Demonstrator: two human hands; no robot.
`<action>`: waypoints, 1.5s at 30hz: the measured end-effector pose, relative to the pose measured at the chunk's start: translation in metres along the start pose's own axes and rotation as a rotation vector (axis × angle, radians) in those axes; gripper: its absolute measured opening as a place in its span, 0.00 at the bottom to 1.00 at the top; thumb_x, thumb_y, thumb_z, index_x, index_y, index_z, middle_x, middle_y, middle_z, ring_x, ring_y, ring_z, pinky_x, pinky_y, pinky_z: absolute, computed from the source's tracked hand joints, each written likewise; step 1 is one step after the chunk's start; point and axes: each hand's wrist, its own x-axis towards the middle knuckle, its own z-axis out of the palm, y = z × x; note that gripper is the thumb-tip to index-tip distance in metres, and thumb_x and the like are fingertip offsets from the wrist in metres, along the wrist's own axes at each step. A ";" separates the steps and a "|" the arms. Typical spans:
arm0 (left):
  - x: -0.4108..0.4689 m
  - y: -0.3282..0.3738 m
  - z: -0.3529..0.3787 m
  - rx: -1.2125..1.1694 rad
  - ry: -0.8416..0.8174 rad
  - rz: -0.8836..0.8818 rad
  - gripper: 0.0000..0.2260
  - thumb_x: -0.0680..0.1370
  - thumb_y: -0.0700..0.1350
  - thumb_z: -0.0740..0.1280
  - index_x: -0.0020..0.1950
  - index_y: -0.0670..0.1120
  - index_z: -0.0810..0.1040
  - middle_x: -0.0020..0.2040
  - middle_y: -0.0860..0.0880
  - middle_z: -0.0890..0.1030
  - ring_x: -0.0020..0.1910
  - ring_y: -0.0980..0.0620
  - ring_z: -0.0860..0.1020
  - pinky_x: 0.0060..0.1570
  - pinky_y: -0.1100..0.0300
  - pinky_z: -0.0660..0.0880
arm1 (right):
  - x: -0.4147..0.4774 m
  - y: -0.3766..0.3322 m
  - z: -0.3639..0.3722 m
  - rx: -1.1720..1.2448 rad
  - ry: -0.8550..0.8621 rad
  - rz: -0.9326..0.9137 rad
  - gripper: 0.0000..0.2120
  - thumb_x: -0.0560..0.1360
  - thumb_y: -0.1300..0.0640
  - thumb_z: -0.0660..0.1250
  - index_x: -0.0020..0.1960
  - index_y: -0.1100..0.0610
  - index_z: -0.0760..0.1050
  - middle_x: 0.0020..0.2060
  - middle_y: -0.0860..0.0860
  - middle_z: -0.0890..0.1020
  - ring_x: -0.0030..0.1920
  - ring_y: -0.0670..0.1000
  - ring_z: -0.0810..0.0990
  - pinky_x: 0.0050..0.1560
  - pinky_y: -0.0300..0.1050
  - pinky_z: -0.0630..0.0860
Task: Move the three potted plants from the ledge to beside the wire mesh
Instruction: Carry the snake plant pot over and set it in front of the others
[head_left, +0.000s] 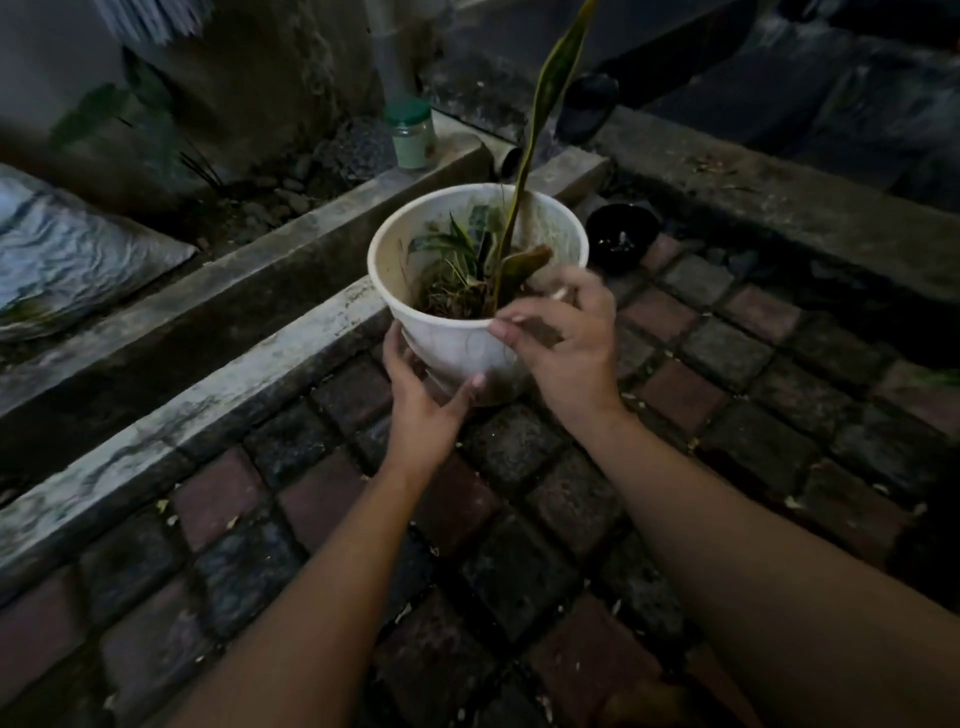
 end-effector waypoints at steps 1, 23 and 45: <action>0.000 -0.003 0.005 -0.016 -0.010 -0.003 0.48 0.76 0.36 0.75 0.83 0.46 0.42 0.82 0.40 0.59 0.76 0.50 0.68 0.66 0.69 0.75 | -0.003 0.003 0.000 0.053 0.030 0.030 0.16 0.68 0.53 0.80 0.53 0.56 0.84 0.60 0.56 0.73 0.63 0.62 0.75 0.67 0.50 0.75; 0.039 -0.030 0.017 0.113 -0.029 -0.095 0.70 0.64 0.39 0.85 0.79 0.48 0.26 0.83 0.43 0.54 0.81 0.47 0.61 0.78 0.47 0.66 | -0.016 0.106 0.017 0.595 -0.381 0.635 0.64 0.59 0.57 0.86 0.81 0.40 0.49 0.75 0.44 0.67 0.72 0.44 0.70 0.58 0.32 0.77; 0.013 0.030 -0.041 -0.103 0.190 0.156 0.65 0.61 0.48 0.82 0.85 0.51 0.40 0.85 0.48 0.52 0.82 0.45 0.60 0.75 0.35 0.67 | 0.010 0.005 0.019 0.903 -0.369 0.645 0.52 0.54 0.45 0.88 0.67 0.21 0.64 0.78 0.46 0.60 0.75 0.57 0.68 0.59 0.70 0.79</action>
